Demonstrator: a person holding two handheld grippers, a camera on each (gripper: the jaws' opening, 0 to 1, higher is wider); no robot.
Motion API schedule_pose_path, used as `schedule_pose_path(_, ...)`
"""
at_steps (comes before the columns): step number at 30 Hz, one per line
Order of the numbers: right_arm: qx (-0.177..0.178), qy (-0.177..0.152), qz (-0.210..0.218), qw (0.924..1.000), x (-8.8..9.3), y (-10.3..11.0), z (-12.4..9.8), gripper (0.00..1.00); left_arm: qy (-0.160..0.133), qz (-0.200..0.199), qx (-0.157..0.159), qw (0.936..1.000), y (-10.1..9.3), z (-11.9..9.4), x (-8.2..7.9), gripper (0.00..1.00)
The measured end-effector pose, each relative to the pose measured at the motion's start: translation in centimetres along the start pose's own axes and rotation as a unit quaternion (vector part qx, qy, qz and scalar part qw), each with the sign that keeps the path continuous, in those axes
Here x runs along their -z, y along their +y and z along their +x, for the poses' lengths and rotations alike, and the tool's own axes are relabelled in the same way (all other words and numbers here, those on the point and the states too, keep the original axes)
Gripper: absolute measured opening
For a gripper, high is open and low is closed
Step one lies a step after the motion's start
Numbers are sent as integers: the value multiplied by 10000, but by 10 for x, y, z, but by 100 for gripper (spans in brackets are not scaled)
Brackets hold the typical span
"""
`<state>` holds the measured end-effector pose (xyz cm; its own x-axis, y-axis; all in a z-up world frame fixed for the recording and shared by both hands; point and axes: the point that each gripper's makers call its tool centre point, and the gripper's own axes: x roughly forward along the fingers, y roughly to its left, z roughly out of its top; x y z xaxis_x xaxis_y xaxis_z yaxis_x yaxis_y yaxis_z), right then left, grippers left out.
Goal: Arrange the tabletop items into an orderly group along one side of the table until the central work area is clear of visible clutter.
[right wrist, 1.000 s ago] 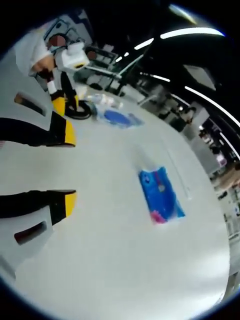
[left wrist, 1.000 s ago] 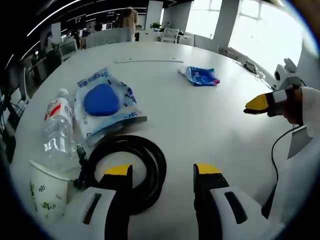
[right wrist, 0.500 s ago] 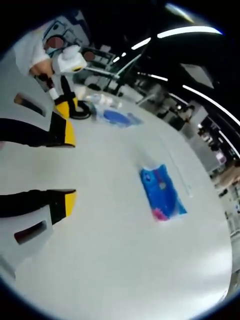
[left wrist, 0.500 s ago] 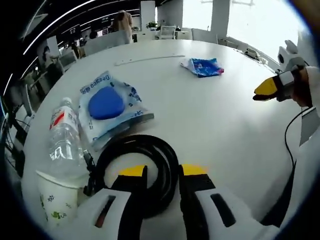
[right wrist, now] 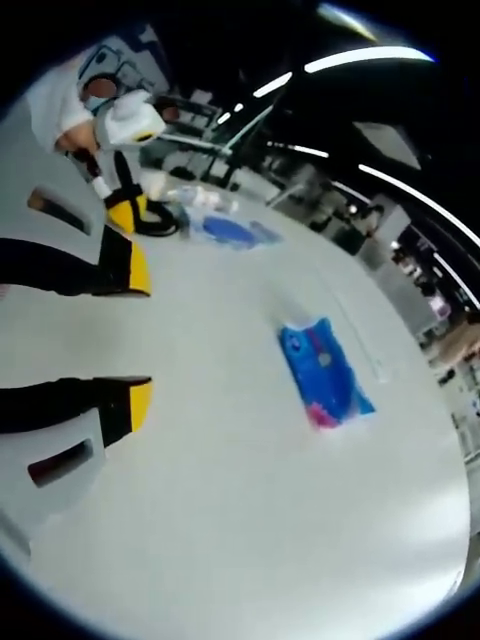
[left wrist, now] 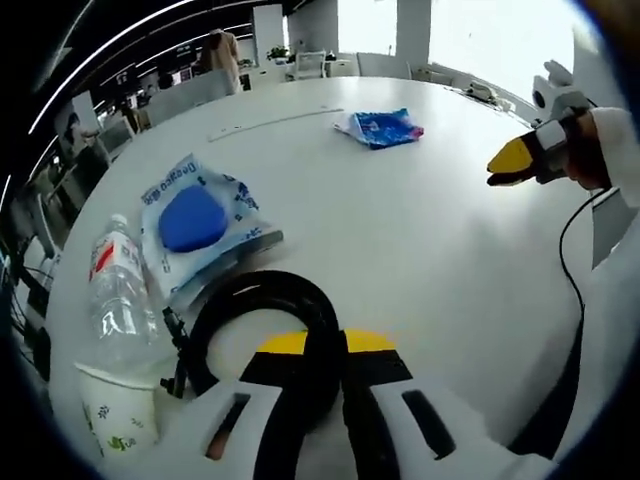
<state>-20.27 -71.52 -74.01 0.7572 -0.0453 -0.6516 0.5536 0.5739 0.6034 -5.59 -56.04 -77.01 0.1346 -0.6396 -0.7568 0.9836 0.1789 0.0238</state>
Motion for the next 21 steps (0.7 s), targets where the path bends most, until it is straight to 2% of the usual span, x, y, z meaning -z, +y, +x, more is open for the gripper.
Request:
schedule_pose_path(5,5,27,13,10000,2,-2,-1,29,-266,-309,116,9991,1,-13,-17,5)
schedule_pose_path(8,-2,31,43,10000,4,-2,-2,29,-633,-994,241,9927,0,-24,-36,4)
schedule_pose_path(9,-3,33,53,10000,4,-2,-2,29,-685,-1069,269,9915,0,-27,-40,4)
schedule_pose_path(12,-1,23,62,10000,4,-3,-2,29,-837,-1026,318,9907,-1,-37,-53,4)
schedule_pose_path(16,-4,8,70,10000,3,-2,-2,29,-1098,-1368,529,9831,-4,-50,-71,3)
schedule_pose_path(21,-22,13,56,10000,3,-1,-2,30,-1430,-1404,782,9766,-12,-69,-101,3)
